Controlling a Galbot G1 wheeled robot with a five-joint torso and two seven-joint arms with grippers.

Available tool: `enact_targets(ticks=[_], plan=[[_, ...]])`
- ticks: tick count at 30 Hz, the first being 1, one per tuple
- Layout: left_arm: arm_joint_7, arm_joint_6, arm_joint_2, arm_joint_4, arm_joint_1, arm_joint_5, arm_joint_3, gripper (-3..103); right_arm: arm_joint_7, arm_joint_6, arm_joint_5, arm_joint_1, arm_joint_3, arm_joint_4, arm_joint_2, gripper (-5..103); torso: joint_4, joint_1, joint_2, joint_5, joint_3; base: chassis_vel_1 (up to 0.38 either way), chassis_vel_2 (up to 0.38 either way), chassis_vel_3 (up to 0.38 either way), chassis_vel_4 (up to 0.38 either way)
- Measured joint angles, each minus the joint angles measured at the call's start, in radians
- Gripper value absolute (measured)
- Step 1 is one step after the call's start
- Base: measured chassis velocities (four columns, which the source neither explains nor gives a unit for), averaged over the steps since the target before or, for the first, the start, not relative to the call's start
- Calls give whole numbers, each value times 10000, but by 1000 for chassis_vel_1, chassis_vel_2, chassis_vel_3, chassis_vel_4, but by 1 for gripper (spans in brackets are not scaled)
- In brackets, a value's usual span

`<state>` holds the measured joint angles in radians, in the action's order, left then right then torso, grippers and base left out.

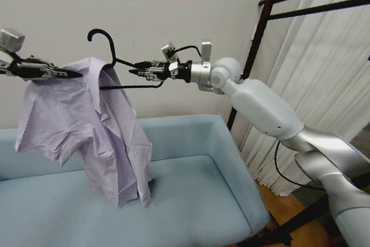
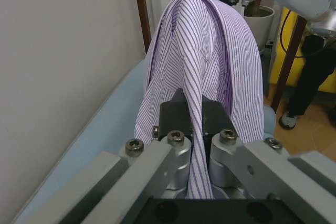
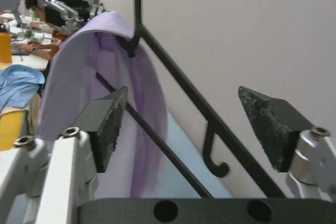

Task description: Pick up the clothes from the sofa and hang them on the clothes hanger.

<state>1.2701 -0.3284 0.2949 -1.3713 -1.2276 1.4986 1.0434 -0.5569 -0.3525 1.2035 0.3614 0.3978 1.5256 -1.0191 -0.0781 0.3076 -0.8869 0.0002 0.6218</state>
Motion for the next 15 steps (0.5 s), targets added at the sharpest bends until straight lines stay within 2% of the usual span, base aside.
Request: enact_targets(ticks=[1, 2, 4, 5, 8, 15], plan=[[14, 0, -19, -4, 19, 1, -1, 2, 147, 26, 58, -121, -105, 13, 90, 78, 1, 0, 0, 0, 0, 0, 0, 0, 0], [14, 0, -19, -4, 19, 1, -1, 2, 147, 26, 58, -121, -105, 13, 90, 78, 1, 0, 0, 0, 0, 0, 0, 0, 0], [89, 0, -65, 6, 138, -6, -73, 2, 454, 45, 230, -288, -294, -13, 273, 88, 5, 0, 0, 0, 0, 0, 0, 0, 0], [140, 0, -106, 26, 202, -21, -116, 2, 652, 81, 320, -365, -376, -87, 424, 88, 5, 0, 0, -1, 0, 0, 0, 0, 0], [142, 29, -153, 17, 252, -28, -153, 2, 668, 149, 492, -460, -449, -519, 675, 97, 4, -1, 0, -3, -1, 0, 0, 0, 0], [44, 131, -178, -150, 349, 81, -157, 2, 58, 172, 384, -834, -501, -1955, 800, 100, -2, 1, 0, 2, 1, 0, 0, 0, 0]])
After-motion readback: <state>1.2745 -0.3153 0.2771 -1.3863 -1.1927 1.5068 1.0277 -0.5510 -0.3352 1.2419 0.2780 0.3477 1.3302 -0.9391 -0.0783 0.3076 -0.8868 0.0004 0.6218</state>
